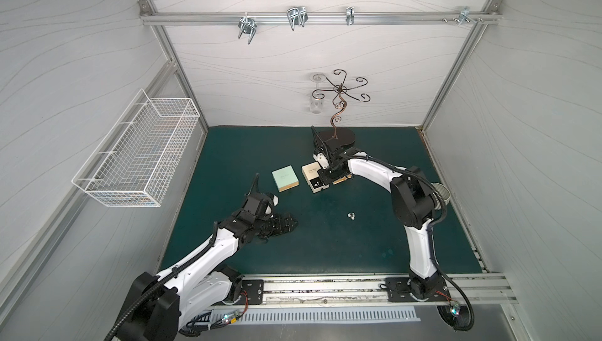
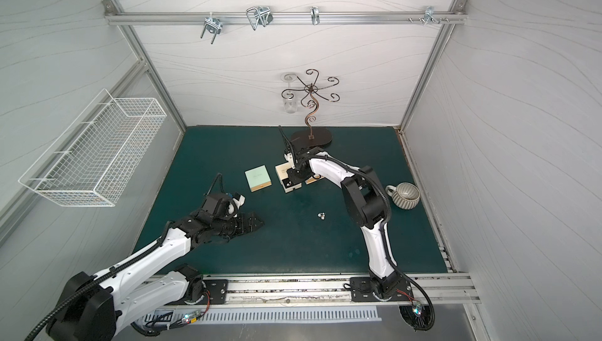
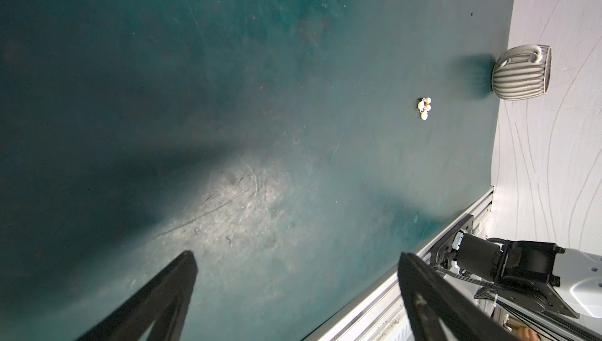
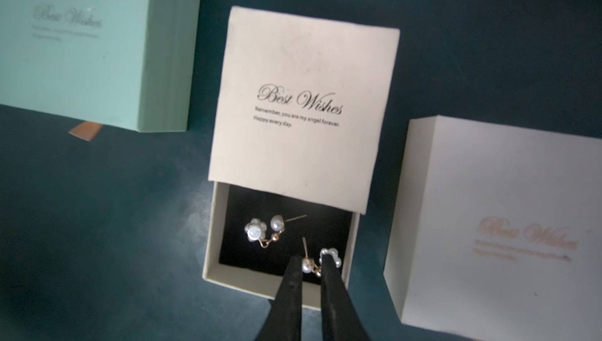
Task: Place the earrings into the drawer-style jewelry box
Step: Insert the earring into the inner lining, then close the drawer of the jewelry box.
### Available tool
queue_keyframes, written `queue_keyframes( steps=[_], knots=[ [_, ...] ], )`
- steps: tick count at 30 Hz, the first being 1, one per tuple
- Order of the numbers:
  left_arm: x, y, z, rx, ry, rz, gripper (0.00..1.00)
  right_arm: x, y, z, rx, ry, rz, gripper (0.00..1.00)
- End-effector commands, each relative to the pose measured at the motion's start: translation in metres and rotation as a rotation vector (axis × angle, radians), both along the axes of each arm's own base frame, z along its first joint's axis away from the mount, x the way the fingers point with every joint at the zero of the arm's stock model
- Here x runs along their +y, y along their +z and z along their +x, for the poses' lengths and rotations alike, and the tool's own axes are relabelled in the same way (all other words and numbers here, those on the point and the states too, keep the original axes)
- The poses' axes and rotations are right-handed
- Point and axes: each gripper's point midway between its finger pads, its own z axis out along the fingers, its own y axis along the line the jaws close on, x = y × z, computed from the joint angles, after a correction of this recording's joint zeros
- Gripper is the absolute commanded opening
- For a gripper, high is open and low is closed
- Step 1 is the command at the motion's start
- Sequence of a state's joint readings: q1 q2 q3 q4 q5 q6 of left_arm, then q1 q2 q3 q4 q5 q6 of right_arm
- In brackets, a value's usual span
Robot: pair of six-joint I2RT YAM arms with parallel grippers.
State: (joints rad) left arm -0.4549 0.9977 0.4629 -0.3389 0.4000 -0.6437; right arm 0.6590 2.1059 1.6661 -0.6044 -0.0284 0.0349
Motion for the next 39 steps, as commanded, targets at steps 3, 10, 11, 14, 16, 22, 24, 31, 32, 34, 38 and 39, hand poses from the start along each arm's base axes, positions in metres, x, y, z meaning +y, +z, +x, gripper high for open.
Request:
queue_keyframes(
  steps=[3, 10, 11, 14, 16, 22, 24, 31, 32, 34, 38, 39],
  knots=[
    [-0.003, 0.003, 0.003, -0.018, 0.001, -0.007, 0.99, 0.003, 0.004, 0.003, 0.012, 0.01, 0.008, 0.16],
    [-0.002, 0.004, 0.005, -0.027, 0.003, -0.002, 0.99, 0.002, 0.023, 0.001, -0.015, 0.007, 0.031, 0.17],
    [-0.002, 0.005, 0.005, -0.025, 0.0, 0.001, 0.99, 0.002, 0.029, 0.001, -0.028, 0.005, 0.043, 0.17],
    [-0.003, 0.01, 0.009, -0.024, -0.013, 0.02, 0.99, 0.001, 0.042, 0.001, -0.052, -0.012, 0.092, 0.17],
    [-0.003, 0.015, 0.013, -0.035, -0.017, 0.033, 0.99, 0.001, 0.048, 0.0, -0.057, -0.022, 0.126, 0.17],
    [-0.007, 0.031, 0.027, -0.081, -0.024, 0.04, 0.99, -0.011, 0.056, -0.01, -0.074, -0.048, 0.167, 0.17],
    [-0.01, 0.034, 0.031, -0.082, -0.035, 0.041, 0.99, -0.02, 0.059, -0.013, -0.075, -0.074, 0.191, 0.17],
    [-0.015, 0.05, 0.047, -0.119, -0.065, 0.064, 0.99, -0.042, 0.051, -0.027, -0.061, -0.116, 0.212, 0.17],
    [-0.016, 0.052, 0.05, -0.127, -0.068, 0.067, 0.99, -0.044, 0.049, -0.03, -0.058, -0.118, 0.213, 0.17],
    [-0.018, 0.057, 0.055, -0.138, -0.075, 0.07, 0.99, -0.047, 0.045, -0.034, -0.048, -0.126, 0.223, 0.17],
    [-0.022, 0.063, 0.066, -0.155, -0.089, 0.083, 0.99, -0.049, 0.041, -0.041, -0.029, -0.144, 0.261, 0.17],
    [-0.023, 0.064, 0.068, -0.156, -0.093, 0.086, 0.99, -0.05, 0.039, -0.044, -0.023, -0.149, 0.265, 0.17]
  ],
)
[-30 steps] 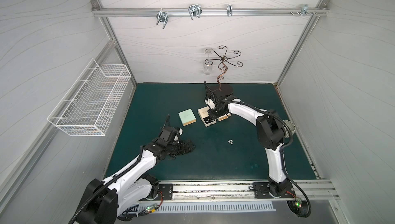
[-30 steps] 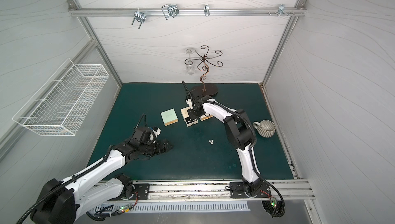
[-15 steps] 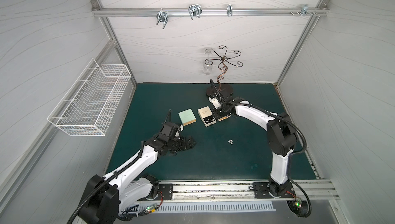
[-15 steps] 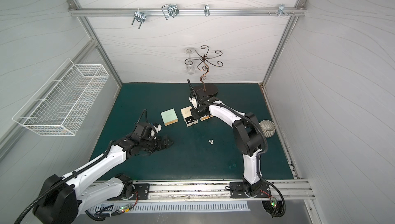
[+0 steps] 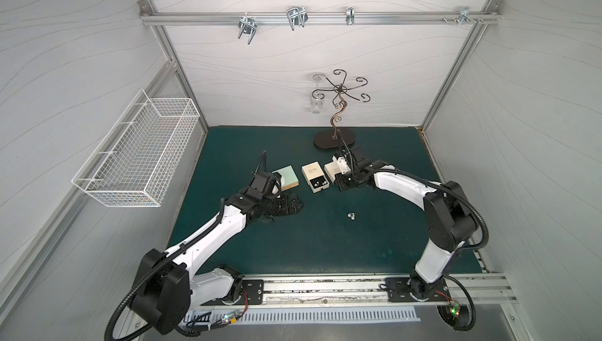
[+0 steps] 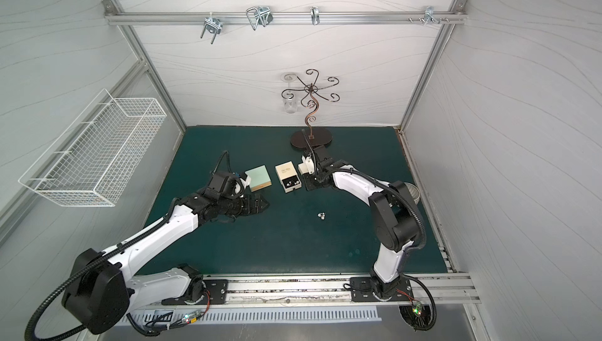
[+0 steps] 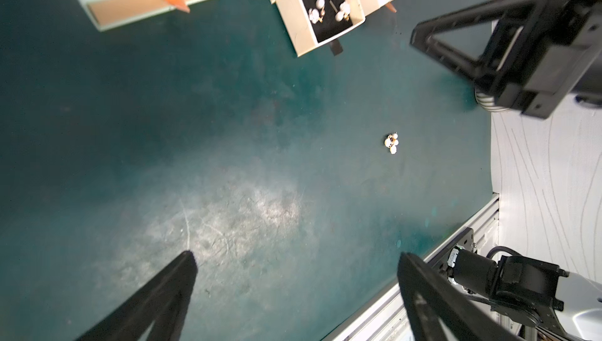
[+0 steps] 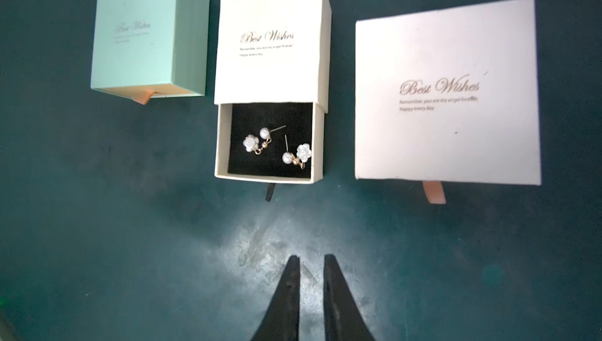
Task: Place the earrings into the drawer-style jewelry box
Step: Close the drawer of the jewelry box.
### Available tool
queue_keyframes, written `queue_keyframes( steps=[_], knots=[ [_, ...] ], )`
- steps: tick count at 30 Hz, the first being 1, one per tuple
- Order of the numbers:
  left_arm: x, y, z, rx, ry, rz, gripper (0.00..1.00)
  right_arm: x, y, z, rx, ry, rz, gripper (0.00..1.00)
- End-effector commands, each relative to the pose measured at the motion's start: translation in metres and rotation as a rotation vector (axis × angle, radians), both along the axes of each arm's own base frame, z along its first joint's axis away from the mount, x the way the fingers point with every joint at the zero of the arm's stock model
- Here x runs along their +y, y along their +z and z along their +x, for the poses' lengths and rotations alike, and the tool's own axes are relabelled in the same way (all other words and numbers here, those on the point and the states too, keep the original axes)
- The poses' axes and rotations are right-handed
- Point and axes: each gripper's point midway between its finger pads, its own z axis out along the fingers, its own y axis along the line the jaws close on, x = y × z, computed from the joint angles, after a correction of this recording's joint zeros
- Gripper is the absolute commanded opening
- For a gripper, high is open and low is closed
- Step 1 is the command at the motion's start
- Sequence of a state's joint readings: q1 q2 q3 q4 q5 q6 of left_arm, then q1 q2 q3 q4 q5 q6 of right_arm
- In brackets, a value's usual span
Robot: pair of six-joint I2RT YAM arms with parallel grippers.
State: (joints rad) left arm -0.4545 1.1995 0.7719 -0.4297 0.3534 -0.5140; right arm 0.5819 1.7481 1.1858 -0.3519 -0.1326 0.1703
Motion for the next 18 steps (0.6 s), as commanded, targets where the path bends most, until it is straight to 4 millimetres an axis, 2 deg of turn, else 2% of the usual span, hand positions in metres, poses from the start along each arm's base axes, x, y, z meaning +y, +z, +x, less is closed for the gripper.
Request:
queue_keyframes(
  steps=[1, 13, 18],
  knots=[
    [-0.005, 0.015, 0.015, -0.054, -0.027, 0.016, 0.99, 0.004, 0.018, -0.001, -0.029, -0.011, 0.08, 0.17],
    [-0.016, 0.02, 0.038, -0.05, -0.064, 0.021, 0.99, 0.001, 0.008, -0.015, 0.006, -0.027, 0.123, 0.17],
    [-0.019, 0.033, 0.063, -0.069, -0.079, 0.02, 0.99, 0.004, 0.008, -0.017, 0.039, -0.075, 0.185, 0.16]
  ],
)
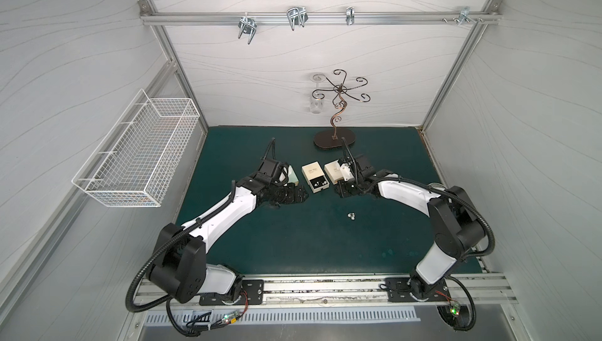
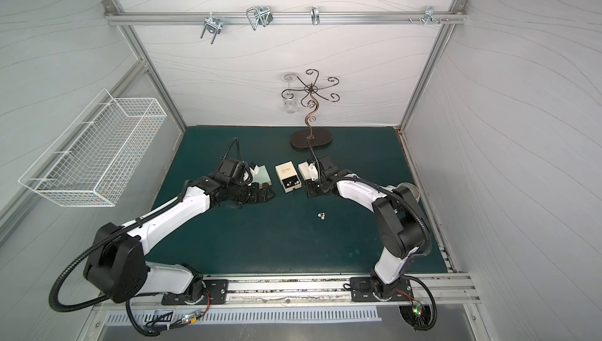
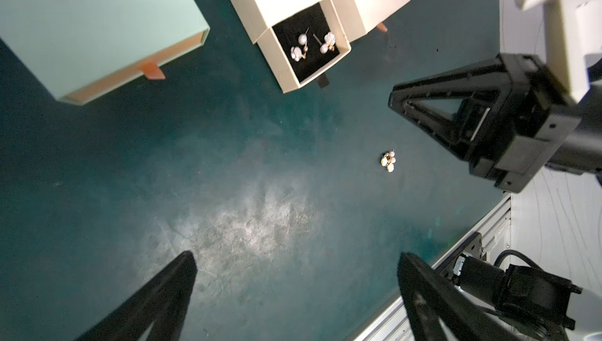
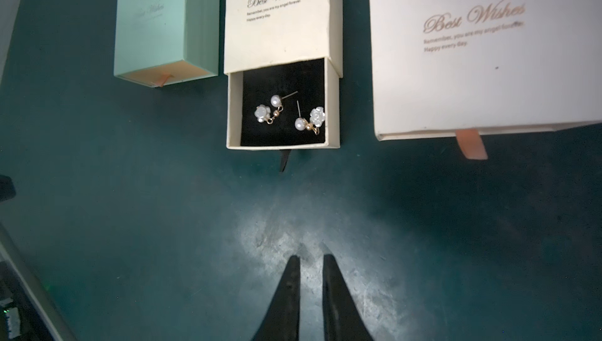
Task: Place the earrings into the drawer-style jewelry box
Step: Close the drawer of the jewelry box.
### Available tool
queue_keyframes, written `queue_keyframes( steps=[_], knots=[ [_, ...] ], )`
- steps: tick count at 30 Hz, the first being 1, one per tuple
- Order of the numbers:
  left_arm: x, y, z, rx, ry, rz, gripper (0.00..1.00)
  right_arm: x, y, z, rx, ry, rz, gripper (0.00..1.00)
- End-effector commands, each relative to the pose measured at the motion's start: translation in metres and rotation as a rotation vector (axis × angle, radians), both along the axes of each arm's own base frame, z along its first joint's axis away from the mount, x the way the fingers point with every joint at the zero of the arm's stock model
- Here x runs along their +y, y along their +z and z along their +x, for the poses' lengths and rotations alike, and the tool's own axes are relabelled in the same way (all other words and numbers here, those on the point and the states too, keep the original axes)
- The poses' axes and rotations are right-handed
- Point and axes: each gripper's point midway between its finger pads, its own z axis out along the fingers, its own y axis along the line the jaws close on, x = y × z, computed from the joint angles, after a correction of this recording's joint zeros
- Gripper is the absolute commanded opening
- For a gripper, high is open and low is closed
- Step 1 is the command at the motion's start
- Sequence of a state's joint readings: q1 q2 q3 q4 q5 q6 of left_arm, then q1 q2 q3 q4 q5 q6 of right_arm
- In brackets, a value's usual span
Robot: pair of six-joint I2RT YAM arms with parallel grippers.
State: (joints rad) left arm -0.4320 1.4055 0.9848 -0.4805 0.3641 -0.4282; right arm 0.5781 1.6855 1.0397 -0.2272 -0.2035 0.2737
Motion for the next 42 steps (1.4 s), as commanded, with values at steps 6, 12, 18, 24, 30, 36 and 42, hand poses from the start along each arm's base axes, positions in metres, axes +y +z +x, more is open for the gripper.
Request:
queue_keyframes(
  steps=[6, 12, 18, 24, 30, 36, 42],
  knots=[
    [-0.012, 0.037, 0.051, -0.086, -0.037, -0.051, 0.99, -0.002, 0.022, 0.003, -0.025, -0.109, 0.114, 0.16],
    [-0.018, 0.039, 0.069, -0.102, -0.048, -0.048, 0.99, -0.004, 0.02, -0.003, -0.032, -0.105, 0.12, 0.16],
    [-0.024, 0.034, 0.093, -0.1, -0.055, -0.015, 0.99, 0.002, 0.002, -0.001, 0.011, -0.123, 0.144, 0.16],
    [-0.035, 0.042, 0.115, -0.134, -0.061, -0.041, 0.99, 0.009, 0.001, 0.001, 0.013, -0.15, 0.151, 0.16],
    [-0.04, 0.038, 0.128, -0.129, -0.053, -0.042, 0.99, 0.01, 0.0, 0.002, 0.012, -0.166, 0.146, 0.16],
    [-0.045, 0.033, 0.138, -0.128, -0.055, -0.048, 0.99, 0.011, -0.002, 0.003, 0.02, -0.173, 0.145, 0.16],
    [-0.048, 0.036, 0.153, -0.156, -0.058, -0.045, 0.99, 0.013, -0.006, 0.003, 0.035, -0.178, 0.138, 0.16]
  ],
)
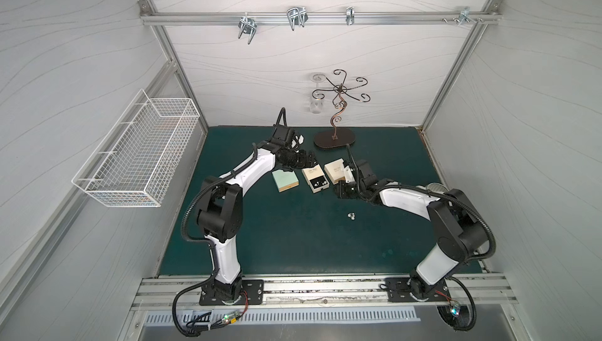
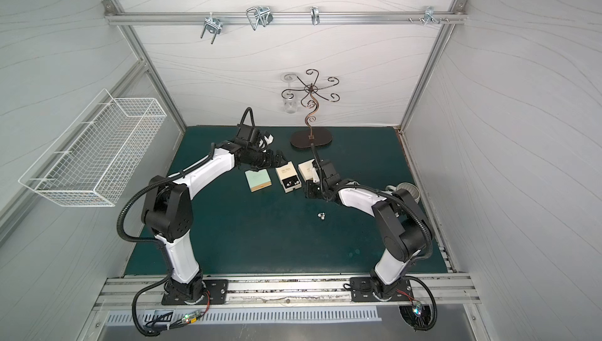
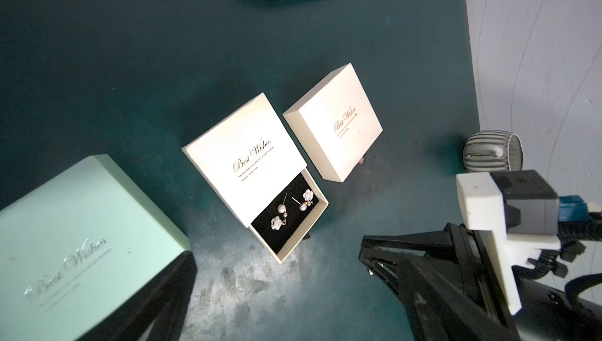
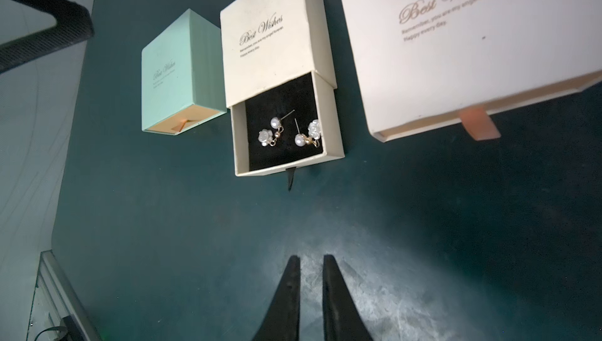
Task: Place the earrings into the drawer-style jewelry box
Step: Close the drawer of the jewelry box.
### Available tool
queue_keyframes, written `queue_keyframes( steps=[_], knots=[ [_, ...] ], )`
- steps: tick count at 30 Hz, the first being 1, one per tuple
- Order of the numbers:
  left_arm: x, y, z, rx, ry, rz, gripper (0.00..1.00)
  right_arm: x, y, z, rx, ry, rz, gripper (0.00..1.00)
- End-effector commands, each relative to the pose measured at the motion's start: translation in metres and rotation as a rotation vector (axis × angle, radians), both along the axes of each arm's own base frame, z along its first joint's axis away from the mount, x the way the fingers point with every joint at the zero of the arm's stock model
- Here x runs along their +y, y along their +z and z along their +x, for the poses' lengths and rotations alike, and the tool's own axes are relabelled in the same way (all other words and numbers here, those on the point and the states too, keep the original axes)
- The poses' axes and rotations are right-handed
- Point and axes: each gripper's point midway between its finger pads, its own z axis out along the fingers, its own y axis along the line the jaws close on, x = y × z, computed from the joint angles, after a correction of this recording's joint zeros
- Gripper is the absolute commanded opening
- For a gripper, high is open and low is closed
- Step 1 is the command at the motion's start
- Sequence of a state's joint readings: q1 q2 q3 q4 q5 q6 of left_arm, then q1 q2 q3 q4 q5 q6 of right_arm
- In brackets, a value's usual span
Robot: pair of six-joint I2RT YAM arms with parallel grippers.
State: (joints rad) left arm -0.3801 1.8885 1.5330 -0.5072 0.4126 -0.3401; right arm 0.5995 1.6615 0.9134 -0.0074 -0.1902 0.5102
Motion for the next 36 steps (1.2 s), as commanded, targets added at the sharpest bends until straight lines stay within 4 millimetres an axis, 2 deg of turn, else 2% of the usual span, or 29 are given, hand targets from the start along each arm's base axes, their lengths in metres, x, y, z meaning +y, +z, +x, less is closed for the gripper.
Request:
queue_keyframes(
  steps=[1, 4, 9, 13, 20, 27, 36],
  knots=[
    [-0.008, 0.023, 0.025, -0.095, -0.015, -0.027, 0.99, 0.005, -0.001, 0.004, 0.007, -0.013, -0.001, 0.16],
    [-0.011, 0.023, 0.039, -0.112, -0.006, -0.038, 0.99, 0.005, -0.004, 0.003, 0.014, -0.02, -0.003, 0.16],
    [-0.017, 0.011, 0.062, -0.095, -0.001, -0.052, 0.99, 0.01, -0.006, 0.006, 0.015, -0.014, -0.007, 0.16],
    [-0.024, -0.001, 0.078, -0.093, -0.004, -0.057, 0.99, 0.019, -0.007, 0.009, 0.02, 0.002, -0.002, 0.16],
    [-0.035, -0.01, 0.106, -0.088, 0.008, -0.106, 0.99, 0.033, -0.014, 0.009, 0.035, 0.009, -0.018, 0.16],
    [-0.041, -0.028, 0.113, -0.05, 0.006, -0.129, 0.99, 0.039, -0.024, 0.009, 0.069, 0.004, -0.029, 0.16],
    [-0.044, -0.045, 0.107, 0.013, 0.006, -0.144, 0.99, 0.041, -0.03, 0.009, 0.092, -0.002, -0.032, 0.16]
  ],
)
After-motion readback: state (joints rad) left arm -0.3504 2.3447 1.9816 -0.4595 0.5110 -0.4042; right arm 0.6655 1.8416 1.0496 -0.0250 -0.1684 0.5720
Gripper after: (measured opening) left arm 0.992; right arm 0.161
